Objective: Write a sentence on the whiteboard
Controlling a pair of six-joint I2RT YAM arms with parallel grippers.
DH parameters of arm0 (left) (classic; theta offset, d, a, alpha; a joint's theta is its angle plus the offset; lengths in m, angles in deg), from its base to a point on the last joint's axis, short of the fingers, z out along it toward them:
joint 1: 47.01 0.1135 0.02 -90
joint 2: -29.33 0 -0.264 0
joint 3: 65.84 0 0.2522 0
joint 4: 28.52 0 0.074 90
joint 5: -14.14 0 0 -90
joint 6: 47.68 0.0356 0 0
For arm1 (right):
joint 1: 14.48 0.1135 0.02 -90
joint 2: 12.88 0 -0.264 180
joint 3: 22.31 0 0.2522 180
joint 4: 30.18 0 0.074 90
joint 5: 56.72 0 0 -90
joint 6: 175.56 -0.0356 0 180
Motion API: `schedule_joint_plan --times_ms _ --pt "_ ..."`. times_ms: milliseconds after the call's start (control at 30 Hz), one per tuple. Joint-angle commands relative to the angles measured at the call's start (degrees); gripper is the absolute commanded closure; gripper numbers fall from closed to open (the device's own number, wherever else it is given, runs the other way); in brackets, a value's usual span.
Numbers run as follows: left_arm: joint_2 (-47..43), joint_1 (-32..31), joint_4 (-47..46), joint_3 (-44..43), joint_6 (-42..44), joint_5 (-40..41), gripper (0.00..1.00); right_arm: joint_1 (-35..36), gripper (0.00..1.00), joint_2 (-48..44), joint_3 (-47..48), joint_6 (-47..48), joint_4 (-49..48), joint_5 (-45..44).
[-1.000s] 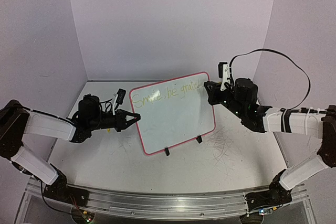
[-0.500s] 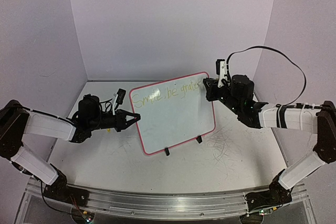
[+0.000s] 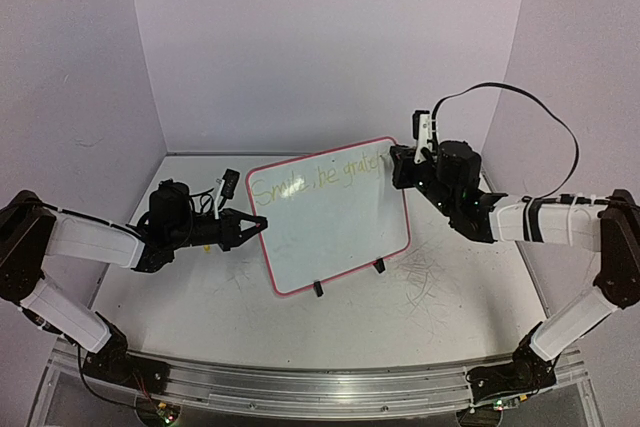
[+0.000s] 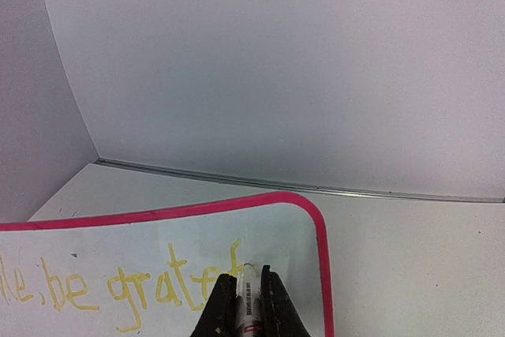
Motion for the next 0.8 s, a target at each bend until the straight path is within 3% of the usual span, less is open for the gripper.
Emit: schedule_joint_plan --times_ms 0,100,200,367,767 --pt "-1.7 0.5 0.4 0.6 4.3 2.7 1.00 -0.1 1.00 -7.7 -4.9 0.3 -7.6 0.4" --pt "-1.8 0.5 0.4 0.7 4.2 2.7 1.00 -0.3 1.00 -9.8 -5.9 0.1 -7.9 5.2" --pt "-2.0 0.5 0.4 0.9 4.2 2.8 1.00 -0.8 1.00 -7.4 -4.0 0.4 -2.9 4.1" --pt "-2.2 0.5 0.5 1.0 4.0 2.7 1.00 -1.0 1.00 -4.7 -2.1 -0.2 -2.7 6.9" --pt "-2.0 0.5 0.6 0.7 4.1 2.7 1.00 -1.0 1.00 -1.7 -0.2 0.2 -3.5 2.9"
